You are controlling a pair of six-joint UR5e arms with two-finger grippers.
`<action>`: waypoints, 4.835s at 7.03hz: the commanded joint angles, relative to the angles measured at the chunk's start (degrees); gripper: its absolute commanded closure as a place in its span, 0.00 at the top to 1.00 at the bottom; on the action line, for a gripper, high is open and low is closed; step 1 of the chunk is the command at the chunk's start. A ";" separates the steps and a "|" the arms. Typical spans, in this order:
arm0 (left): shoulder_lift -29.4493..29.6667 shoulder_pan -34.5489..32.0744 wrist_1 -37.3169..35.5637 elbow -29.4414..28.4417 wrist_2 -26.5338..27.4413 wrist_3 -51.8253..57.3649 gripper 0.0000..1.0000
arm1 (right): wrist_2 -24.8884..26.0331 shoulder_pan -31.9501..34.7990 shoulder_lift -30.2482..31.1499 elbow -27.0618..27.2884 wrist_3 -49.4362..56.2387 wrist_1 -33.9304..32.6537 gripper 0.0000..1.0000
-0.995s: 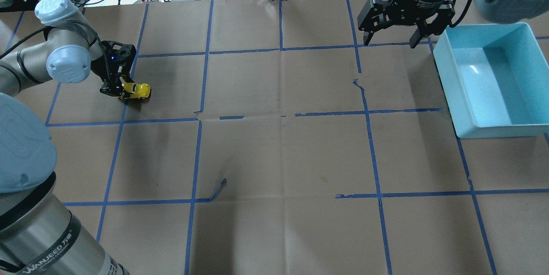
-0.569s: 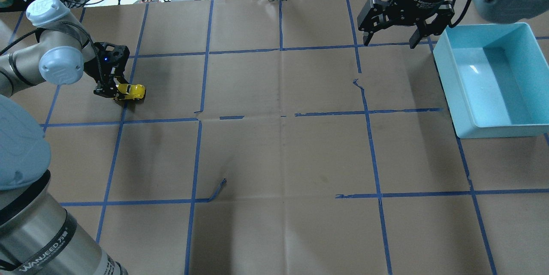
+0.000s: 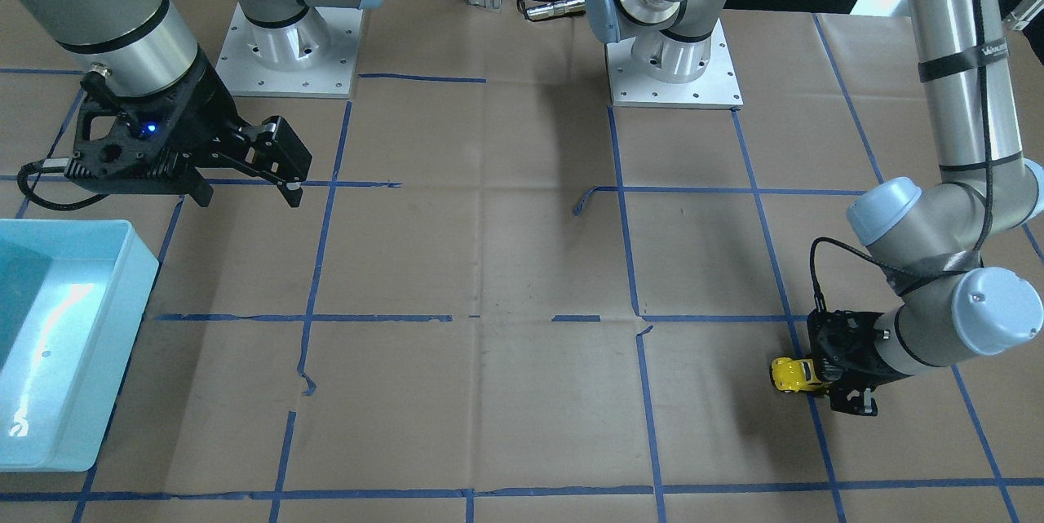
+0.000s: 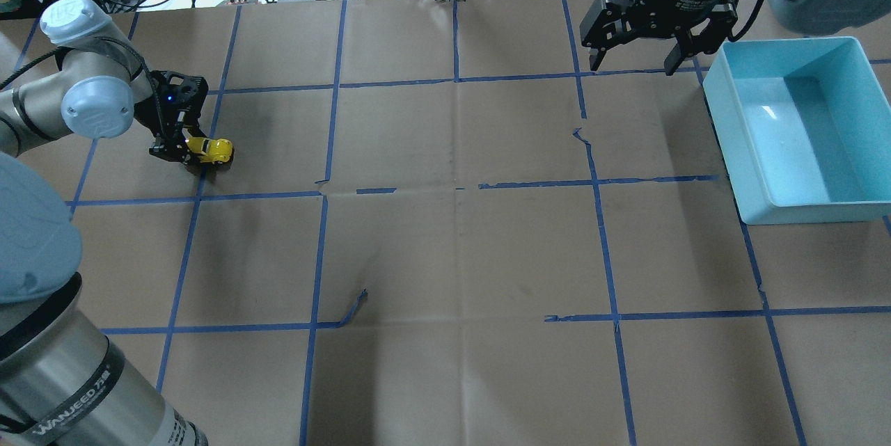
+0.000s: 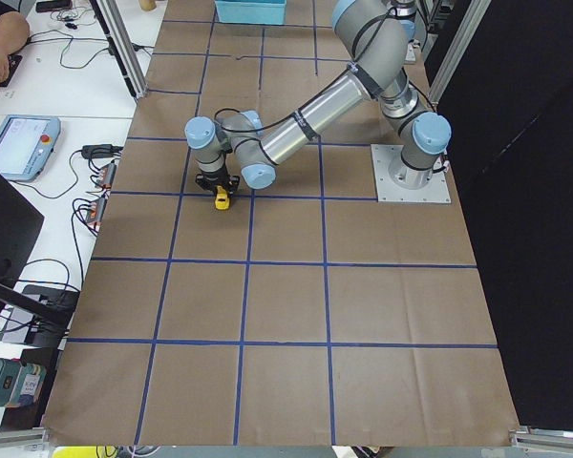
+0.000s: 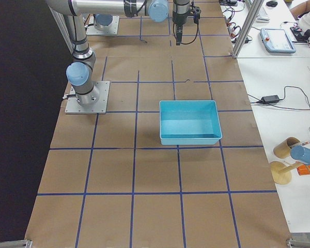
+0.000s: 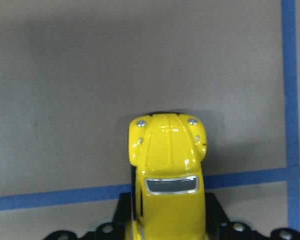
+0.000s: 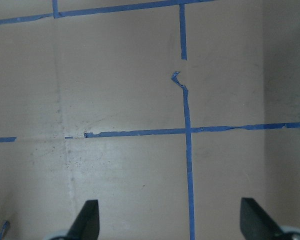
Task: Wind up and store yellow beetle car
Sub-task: 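Open the left gripper and lift it, releasing the car to roll forward, then raise the left arm away while the right arm moves toward the car, then lower the right gripper over the car and close on it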
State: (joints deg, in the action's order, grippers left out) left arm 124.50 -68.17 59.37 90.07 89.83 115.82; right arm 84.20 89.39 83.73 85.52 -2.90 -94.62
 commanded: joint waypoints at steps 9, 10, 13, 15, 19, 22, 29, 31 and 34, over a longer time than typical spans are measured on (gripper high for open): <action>-25.24 -18.92 19.34 -3.83 -0.44 -83.68 0.99 | 0.26 -0.44 -0.32 0.52 0.53 -0.13 1.00; -26.84 -18.93 24.77 -6.02 -0.27 -87.83 0.99 | 0.35 -0.44 -0.32 0.52 0.70 -0.13 1.00; -27.81 -18.93 28.59 -7.10 -0.79 -97.88 0.99 | 0.52 -0.44 -0.32 0.52 0.62 -0.13 1.00; -28.43 -18.84 29.39 -7.10 -0.88 -98.07 0.99 | 0.09 -1.40 -0.76 0.96 1.05 -0.04 1.00; -28.96 -18.67 29.40 -6.57 -1.49 -101.23 0.99 | 0.26 -1.76 -5.85 2.62 31.88 -8.87 1.00; -29.58 -18.67 29.40 -5.78 -1.94 -101.24 0.99 | 0.96 -2.11 -11.29 3.16 65.73 -10.05 1.00; -29.75 -18.49 29.40 -5.69 -1.93 -101.24 0.99 | 1.05 -1.41 -20.17 7.56 92.73 -25.68 1.00; -29.75 -18.49 29.40 -5.78 -1.93 -101.23 0.99 | 0.96 -0.97 -22.73 8.43 92.38 -27.81 1.00; -29.67 -18.49 29.40 -5.87 -1.93 -101.23 0.99 | 0.96 -0.62 -23.09 14.75 92.02 -35.36 1.00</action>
State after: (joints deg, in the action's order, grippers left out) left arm 94.80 -86.66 88.77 84.22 87.89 14.59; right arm 85.15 88.69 60.77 98.06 89.17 -127.24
